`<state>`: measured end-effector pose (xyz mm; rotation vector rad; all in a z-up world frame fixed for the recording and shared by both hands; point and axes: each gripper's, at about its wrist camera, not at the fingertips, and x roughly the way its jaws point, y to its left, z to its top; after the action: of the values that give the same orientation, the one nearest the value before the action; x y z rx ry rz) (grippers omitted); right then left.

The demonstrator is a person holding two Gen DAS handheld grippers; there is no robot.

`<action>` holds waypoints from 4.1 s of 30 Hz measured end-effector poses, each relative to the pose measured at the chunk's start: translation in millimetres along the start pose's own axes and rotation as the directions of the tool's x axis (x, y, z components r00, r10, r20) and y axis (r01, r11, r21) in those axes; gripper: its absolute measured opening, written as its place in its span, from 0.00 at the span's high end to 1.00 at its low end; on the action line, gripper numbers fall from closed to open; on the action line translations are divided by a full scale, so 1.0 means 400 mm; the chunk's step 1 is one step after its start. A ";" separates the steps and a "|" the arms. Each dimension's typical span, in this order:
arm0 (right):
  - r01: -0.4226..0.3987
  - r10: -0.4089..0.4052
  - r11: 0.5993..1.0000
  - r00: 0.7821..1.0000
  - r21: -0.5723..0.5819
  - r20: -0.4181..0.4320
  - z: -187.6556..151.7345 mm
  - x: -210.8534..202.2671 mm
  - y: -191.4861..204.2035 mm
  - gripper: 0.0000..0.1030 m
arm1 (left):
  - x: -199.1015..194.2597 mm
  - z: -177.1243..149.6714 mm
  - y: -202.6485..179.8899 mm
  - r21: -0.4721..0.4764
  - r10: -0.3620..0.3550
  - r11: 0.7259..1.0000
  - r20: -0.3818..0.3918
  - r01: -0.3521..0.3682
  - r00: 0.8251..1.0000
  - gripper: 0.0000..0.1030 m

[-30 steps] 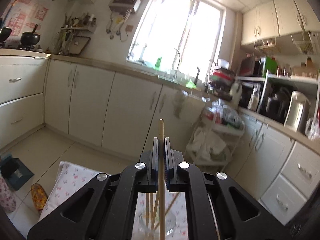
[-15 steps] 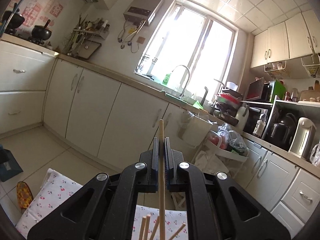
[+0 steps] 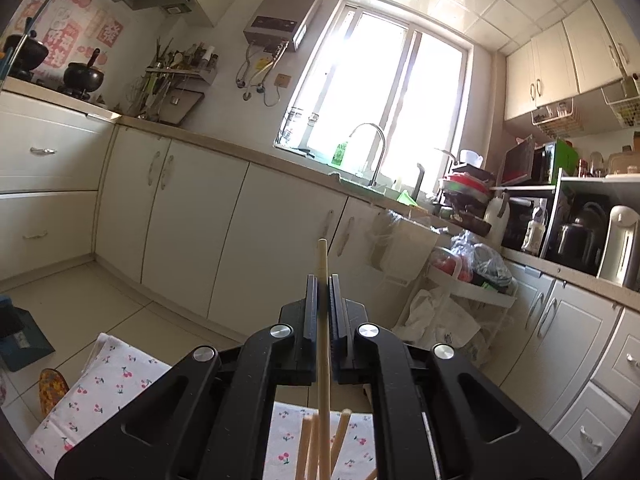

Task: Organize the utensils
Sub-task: 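Lift both chopsticks upright over the glass jar with both grippers, then drop the chopstick into the jar with the left gripper while the right lowers and releases its own, then move both grippers back to the chopsticks lying on the tablecloth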

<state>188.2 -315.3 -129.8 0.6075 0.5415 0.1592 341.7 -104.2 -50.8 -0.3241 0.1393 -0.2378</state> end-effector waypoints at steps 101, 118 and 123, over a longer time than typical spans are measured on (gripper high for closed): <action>0.233 -0.342 0.907 0.894 -0.351 -0.289 -0.326 -0.040 0.142 0.66 | -0.534 -0.103 0.207 0.218 0.286 0.957 -0.576 -0.193 0.766 0.09; 0.275 -0.416 0.873 0.851 -0.403 -0.320 -0.338 0.001 0.113 0.64 | -0.564 -0.121 0.246 0.195 0.285 0.958 -0.603 -0.209 0.745 0.08; 0.266 -0.412 0.873 0.851 -0.408 -0.326 -0.313 0.048 0.100 0.64 | -0.534 -0.173 0.232 0.206 0.265 0.963 -0.639 -0.171 0.722 0.08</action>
<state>139.0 -214.5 -200.8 0.1133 0.9939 0.0342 143.5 14.7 -125.6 -0.0702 0.8699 -0.1145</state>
